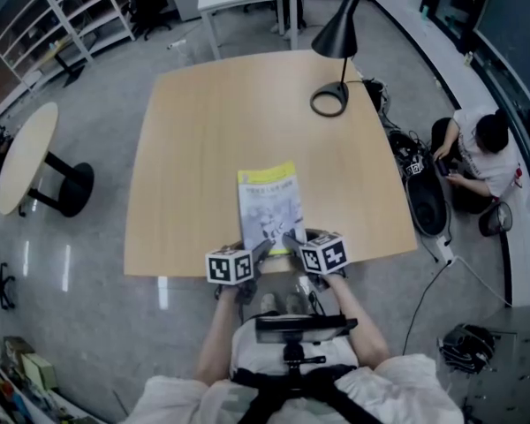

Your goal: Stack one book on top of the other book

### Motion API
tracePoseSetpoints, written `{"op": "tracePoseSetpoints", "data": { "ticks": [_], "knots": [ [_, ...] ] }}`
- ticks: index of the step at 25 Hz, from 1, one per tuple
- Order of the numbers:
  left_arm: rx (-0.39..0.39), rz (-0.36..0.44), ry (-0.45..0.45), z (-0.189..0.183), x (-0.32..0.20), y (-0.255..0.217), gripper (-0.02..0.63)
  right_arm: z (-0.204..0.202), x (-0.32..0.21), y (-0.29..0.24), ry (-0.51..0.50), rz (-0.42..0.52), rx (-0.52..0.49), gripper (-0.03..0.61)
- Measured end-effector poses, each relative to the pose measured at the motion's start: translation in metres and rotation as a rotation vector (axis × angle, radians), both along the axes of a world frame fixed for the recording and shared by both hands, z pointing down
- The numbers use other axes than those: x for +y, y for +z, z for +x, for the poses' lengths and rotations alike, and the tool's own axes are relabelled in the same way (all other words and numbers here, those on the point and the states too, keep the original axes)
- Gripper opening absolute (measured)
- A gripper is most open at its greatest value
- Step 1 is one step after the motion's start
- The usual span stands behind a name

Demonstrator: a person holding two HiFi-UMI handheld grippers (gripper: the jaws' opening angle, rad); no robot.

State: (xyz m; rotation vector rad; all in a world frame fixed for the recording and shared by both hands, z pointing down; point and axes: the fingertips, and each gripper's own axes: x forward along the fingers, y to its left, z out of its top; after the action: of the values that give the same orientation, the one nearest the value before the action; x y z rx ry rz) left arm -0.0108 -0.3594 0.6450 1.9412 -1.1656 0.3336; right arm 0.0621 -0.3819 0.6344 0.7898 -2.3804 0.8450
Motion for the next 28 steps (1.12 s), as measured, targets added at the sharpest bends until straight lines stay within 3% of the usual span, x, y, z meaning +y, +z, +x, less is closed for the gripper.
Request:
{"op": "tracePoseSetpoints", "data": {
  "ticks": [6,21,25,28],
  "knots": [
    [0.005,0.000,-0.002,-0.002,0.001,-0.001,0.170,0.000,0.000,0.002,0.041,-0.005,0.016,0.150],
    [0.017,-0.004,-0.004,-0.001,0.002,-0.002,0.170,0.007,-0.003,-0.001,0.098,0.105,0.144,0.209],
    [0.040,-0.004,-0.013,-0.004,0.001,-0.004,0.172,0.021,-0.009,0.001,0.143,0.136,0.206,0.301],
    [0.059,-0.004,-0.014,-0.005,-0.001,-0.005,0.172,0.039,-0.018,-0.008,0.199,0.152,0.203,0.301]
  ]
}}
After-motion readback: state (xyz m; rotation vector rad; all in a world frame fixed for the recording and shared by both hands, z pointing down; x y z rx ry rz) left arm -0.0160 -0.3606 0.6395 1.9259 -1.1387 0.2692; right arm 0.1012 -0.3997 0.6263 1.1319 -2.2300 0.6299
